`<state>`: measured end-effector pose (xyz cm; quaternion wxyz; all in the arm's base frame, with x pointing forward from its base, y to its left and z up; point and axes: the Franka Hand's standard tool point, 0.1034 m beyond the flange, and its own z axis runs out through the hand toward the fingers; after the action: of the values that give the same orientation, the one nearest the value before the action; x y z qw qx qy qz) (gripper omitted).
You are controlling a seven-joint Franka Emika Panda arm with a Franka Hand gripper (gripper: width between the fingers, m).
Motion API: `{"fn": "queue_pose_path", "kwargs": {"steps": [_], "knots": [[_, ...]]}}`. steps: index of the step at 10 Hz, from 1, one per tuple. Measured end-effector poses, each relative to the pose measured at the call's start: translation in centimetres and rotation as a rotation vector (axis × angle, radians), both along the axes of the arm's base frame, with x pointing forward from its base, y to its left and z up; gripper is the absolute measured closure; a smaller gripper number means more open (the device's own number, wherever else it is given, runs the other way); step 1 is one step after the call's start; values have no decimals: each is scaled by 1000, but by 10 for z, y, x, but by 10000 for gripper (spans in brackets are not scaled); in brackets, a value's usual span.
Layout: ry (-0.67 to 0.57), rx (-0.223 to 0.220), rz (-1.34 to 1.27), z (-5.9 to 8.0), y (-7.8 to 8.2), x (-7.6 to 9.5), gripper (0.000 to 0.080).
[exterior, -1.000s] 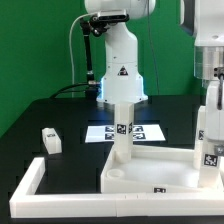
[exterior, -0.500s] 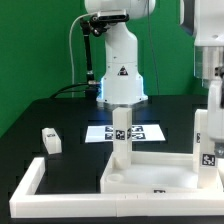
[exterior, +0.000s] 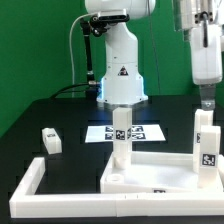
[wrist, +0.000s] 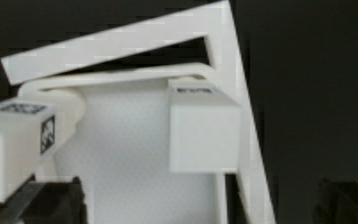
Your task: Assemble desk
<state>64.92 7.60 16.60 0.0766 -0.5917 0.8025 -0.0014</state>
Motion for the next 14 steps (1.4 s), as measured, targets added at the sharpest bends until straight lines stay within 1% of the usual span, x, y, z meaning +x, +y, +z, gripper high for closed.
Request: {"fn": "queue_pose_path", "kwargs": {"steps": [5,6,7,8,9,10,14], "knots": [[1,-2,7,-1,0,0,151],[-27,-10,74,2,-9,-6,151],[-55,-11,151,11,-25,-21,151],[-70,6,201,23,-43,-37,151],[-81,-1,270,26,-52,-48,151],[-78,-14,354,20,-50,-53,151],[-105,-54,603,21,-51,-51,151]]}}
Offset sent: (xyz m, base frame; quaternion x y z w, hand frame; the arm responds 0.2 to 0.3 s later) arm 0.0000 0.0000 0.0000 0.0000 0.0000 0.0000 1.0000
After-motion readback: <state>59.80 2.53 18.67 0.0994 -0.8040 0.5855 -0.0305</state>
